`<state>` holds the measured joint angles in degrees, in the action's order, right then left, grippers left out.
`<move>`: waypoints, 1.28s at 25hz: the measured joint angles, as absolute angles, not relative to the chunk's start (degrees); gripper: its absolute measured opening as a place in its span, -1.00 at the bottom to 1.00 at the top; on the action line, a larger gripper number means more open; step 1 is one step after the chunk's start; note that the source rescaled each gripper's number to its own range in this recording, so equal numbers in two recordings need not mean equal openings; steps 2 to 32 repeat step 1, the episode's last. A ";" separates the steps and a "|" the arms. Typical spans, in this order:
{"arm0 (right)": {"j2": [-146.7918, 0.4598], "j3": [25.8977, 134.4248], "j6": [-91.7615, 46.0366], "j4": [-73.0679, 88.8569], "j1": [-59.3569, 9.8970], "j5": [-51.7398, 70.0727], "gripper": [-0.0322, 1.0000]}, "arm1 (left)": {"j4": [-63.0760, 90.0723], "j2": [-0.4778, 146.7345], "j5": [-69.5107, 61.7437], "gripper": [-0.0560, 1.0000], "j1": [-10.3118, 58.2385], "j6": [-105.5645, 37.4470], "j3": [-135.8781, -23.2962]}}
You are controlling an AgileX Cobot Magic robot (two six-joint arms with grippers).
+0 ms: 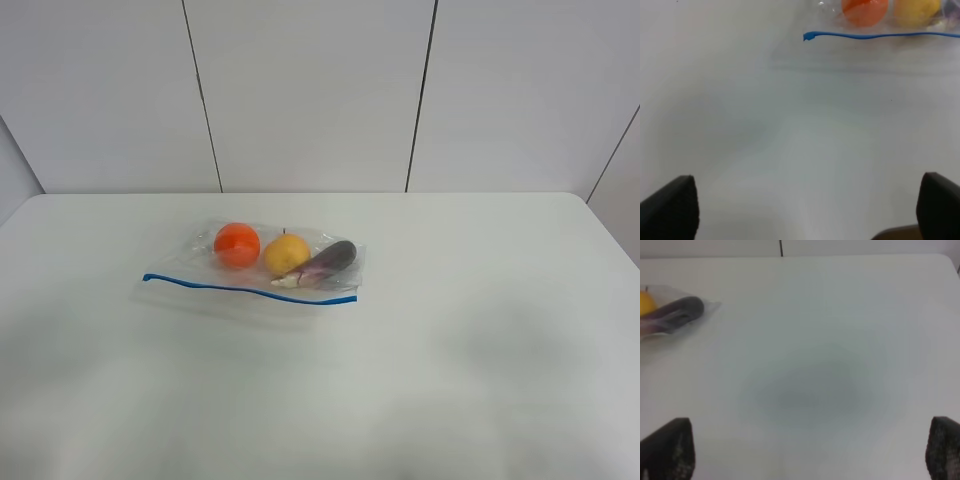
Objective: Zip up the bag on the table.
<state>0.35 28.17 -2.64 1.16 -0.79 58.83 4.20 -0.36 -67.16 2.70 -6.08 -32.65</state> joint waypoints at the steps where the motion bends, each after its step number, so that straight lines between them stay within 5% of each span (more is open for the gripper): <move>1: 0.35 28.17 -2.64 1.16 -0.79 58.83 1.00 | 4.20 -0.36 -67.16 1.00 2.70 -6.08 -32.65; 32: 0.35 28.17 -2.64 1.16 -0.79 58.83 1.00 | 4.20 -0.36 -67.16 1.00 2.70 -6.08 -32.65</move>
